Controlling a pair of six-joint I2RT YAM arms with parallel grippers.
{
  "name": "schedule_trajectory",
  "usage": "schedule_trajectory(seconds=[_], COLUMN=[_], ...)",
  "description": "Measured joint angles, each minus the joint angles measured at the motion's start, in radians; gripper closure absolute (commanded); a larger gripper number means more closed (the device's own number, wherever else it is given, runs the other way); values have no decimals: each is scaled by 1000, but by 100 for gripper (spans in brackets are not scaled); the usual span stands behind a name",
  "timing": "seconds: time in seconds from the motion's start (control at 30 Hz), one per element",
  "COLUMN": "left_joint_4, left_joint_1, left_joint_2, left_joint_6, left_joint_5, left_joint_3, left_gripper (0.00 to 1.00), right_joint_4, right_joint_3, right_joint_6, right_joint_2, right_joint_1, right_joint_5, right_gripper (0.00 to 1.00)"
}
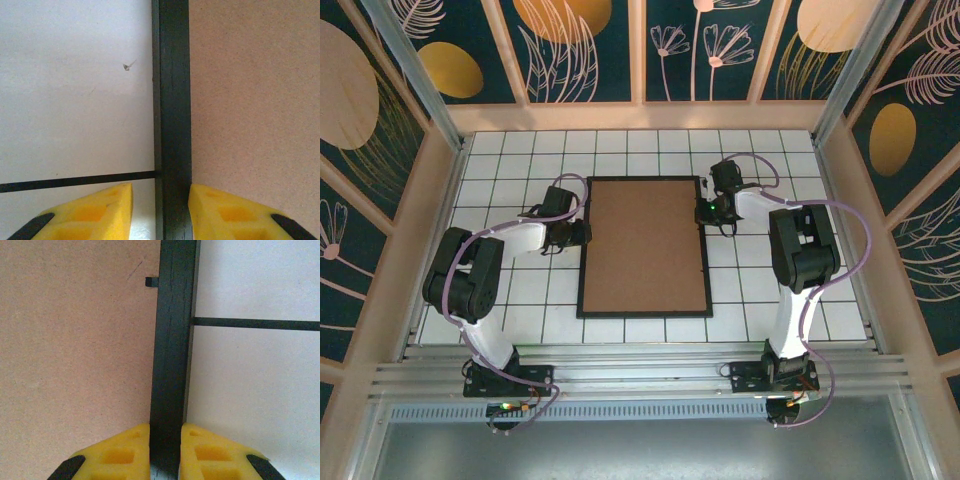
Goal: Put the photo into the frame
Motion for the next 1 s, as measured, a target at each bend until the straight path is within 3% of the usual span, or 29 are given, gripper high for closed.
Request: schedule_trajectory(seconds=[0.67,1.0], left_joint_4=[-64,-70], left_joint_1=[-65,-85], left_joint_2=[62,9], left_joint_6=[23,14], left_joint_5=[-138,-210], left_joint_3=[84,61], left_gripper=[46,42], right_joint_4=[7,6], right_joint_3=[3,3], right_joint_6=[-1,-1], right_joint_2=[1,1], right_joint_1=[5,6], right_joint_5=[37,40], right_gripper=[83,83])
